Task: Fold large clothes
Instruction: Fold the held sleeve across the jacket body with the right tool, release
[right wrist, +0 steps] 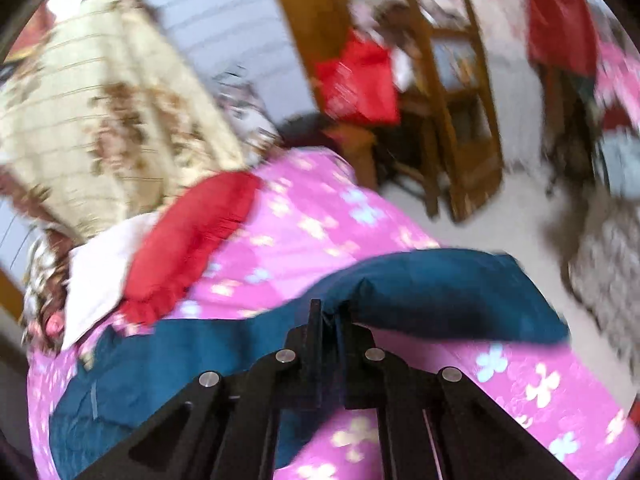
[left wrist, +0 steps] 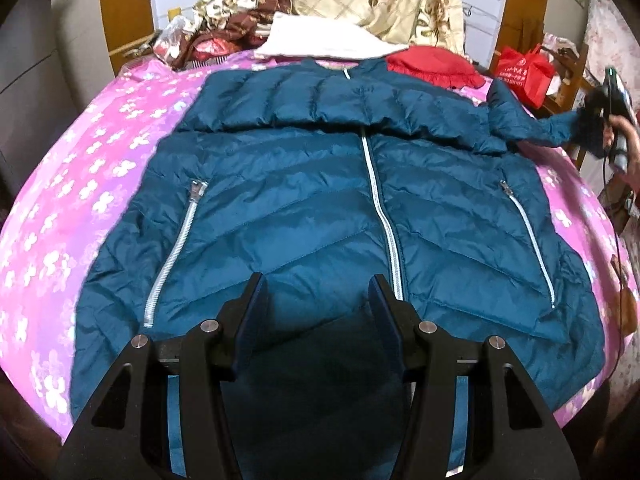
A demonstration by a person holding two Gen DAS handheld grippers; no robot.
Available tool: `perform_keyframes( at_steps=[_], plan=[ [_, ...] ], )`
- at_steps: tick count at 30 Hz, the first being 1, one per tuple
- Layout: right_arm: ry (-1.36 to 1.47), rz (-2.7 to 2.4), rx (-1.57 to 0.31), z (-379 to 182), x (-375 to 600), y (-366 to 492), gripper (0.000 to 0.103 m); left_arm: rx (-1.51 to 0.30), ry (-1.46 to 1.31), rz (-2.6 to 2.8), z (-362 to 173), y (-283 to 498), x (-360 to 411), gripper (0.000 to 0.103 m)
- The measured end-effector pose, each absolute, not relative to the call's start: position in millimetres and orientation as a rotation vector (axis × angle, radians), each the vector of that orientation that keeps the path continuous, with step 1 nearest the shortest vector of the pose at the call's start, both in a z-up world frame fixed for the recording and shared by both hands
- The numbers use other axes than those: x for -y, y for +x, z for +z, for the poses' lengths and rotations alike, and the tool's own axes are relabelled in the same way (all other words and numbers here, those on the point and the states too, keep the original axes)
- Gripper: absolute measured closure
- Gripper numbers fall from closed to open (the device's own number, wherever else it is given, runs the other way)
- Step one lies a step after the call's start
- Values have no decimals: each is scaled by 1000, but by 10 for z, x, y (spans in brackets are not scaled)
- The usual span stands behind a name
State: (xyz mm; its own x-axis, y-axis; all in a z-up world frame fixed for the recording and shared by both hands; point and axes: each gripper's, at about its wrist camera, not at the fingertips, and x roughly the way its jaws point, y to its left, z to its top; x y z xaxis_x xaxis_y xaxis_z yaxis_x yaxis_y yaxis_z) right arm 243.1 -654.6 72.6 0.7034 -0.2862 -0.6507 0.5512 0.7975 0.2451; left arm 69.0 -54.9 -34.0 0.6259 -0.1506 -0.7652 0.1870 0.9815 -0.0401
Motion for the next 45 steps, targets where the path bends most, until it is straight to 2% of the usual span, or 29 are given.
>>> perform_keyframes(
  at_steps=[7,11,15,23,25,26,29,38,45],
  plan=[
    [221,-264,-564,1454,5096,2498,98,-822,-33,-167,-161,504,187,51],
    [100,-86,-584,1468,4089,2550,98,-790,-74,-151,-83,386,-23,51],
    [4,90,-651,1144,3061,2584,98,-760,-115,-138,-16,288,-230,51],
    [-101,207,-951,-293,1688,2734,98,-730,-197,-93,60,180,-653,51],
    [-37,210,-1027,-551,1679,2780,91,-726,-210,-90,70,152,-712,51],
    [24,221,-1054,-672,1706,2776,85,-725,-214,-89,72,139,-729,51],
    [174,279,-1102,-845,1810,2715,40,-729,-217,-90,71,120,-739,51],
    [194,308,-987,-680,2369,2047,39,-753,-186,-140,188,235,-582,50],
    [315,221,-937,-637,3131,1615,39,-811,-156,-168,170,1036,-391,50]
  ],
)
